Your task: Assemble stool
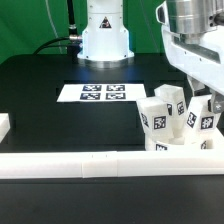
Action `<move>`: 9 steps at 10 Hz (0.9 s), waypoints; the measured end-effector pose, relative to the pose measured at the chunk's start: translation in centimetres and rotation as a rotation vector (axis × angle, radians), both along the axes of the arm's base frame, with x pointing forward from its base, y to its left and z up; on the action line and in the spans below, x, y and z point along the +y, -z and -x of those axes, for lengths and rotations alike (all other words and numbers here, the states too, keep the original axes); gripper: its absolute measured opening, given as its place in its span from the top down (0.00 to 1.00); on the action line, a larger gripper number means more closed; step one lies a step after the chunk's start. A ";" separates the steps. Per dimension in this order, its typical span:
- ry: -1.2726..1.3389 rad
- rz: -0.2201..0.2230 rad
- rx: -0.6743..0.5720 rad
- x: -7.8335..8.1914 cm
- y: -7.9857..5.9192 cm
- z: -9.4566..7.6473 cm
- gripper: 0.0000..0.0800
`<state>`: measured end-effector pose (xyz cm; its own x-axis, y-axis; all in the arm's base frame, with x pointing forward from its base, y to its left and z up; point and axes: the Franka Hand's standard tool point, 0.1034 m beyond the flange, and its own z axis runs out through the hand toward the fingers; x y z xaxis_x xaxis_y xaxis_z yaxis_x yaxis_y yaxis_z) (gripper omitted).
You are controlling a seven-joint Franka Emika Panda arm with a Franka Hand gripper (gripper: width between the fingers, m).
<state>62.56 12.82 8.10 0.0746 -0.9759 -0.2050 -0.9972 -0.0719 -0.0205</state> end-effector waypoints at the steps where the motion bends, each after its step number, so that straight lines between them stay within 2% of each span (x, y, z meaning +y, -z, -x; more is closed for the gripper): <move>1: 0.067 -0.010 0.009 0.1 0.0 0.1 0.58; 2: 0.191 -0.022 0.028 0.4 0.0 0.3 0.58; 4: 0.335 -0.014 0.061 0.8 0.0 0.5 0.58; 9: 0.462 -0.021 0.082 0.7 0.0 0.4 0.58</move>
Offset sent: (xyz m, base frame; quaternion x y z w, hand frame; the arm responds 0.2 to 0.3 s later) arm -0.0095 0.0040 0.0004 -0.0066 0.0237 0.2362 0.9714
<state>62.13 13.55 8.13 -0.3843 -0.8984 -0.2125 -0.9229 0.3798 0.0634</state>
